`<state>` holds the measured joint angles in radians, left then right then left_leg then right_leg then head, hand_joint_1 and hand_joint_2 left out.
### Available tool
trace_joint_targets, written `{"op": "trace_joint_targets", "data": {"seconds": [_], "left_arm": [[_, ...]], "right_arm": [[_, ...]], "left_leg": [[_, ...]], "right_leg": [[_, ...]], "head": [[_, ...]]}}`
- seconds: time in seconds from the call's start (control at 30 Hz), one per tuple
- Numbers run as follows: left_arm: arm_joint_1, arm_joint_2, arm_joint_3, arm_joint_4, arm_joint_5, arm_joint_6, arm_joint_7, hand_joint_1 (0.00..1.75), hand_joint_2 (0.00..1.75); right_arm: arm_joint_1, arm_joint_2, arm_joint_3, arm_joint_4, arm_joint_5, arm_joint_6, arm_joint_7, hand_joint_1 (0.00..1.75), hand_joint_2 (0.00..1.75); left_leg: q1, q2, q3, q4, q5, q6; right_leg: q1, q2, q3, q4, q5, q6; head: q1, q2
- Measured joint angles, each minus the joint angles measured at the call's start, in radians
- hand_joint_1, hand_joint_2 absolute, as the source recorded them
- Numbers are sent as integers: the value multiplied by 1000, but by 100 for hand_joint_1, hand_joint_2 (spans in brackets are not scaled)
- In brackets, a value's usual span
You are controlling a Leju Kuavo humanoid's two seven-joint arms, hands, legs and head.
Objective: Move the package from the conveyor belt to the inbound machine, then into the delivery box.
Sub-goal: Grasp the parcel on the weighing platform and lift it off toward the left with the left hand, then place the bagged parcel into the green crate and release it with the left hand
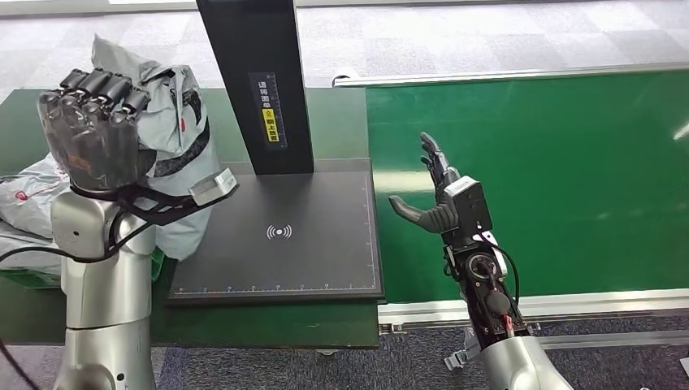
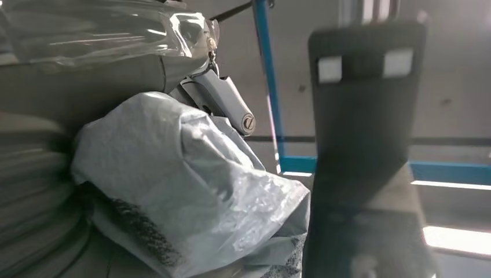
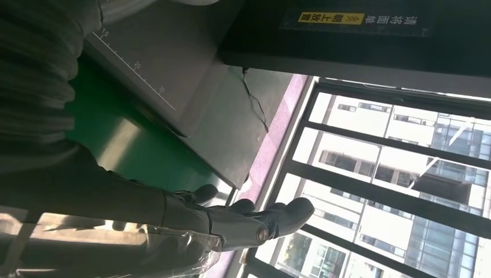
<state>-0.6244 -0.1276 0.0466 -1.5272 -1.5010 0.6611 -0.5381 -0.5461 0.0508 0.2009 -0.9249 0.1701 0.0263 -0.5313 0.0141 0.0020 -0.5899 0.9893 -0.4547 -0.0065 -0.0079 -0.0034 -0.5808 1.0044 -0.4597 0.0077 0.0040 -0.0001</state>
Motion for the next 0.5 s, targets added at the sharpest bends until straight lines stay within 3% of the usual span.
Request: {"op": "trace_joint_targets", "data": {"seconds": [0.1, 0.17, 0.23, 0.33, 0.5], "left_arm": [[-86, 34, -28, 143, -39, 0, 222, 175, 175], [-164, 83, -98, 280, -44, 0, 437, 175, 175], [-245, 132, -185, 424, -45, 0, 600, 175, 175], [-348, 186, -275, 624, -46, 0, 726, 175, 175], [-470, 262, -298, 907, -42, -10, 825, 175, 175]], "right_arm": [[-3, 1, 6, 4, 0, -1, 1, 0, 175], [-7, 2, 13, 10, 0, -1, 2, 0, 175], [-13, 5, 20, 15, 0, -1, 2, 0, 175], [-19, 9, 29, 19, -1, -1, 5, 0, 175], [-12, 6, 37, 19, -3, -4, 21, 0, 175]], "left_leg": [[0, 0, 0, 0, 0, 0], [0, 0, -1, 0, 0, 0], [0, 0, -1, 0, 0, 0], [0, 2, -1, 0, 0, 0], [0, 6, -1, 0, 0, 0]], "right_leg": [[0, 0, -1, 0, 0, 0], [0, 0, -1, 0, 0, 0], [0, 0, -1, 0, 0, 0], [0, 2, -1, 1, 0, 0], [0, 6, -3, 1, 1, -1]], "head": [[0, 0], [0, 0], [0, 0], [0, 0], [0, 0]]}}
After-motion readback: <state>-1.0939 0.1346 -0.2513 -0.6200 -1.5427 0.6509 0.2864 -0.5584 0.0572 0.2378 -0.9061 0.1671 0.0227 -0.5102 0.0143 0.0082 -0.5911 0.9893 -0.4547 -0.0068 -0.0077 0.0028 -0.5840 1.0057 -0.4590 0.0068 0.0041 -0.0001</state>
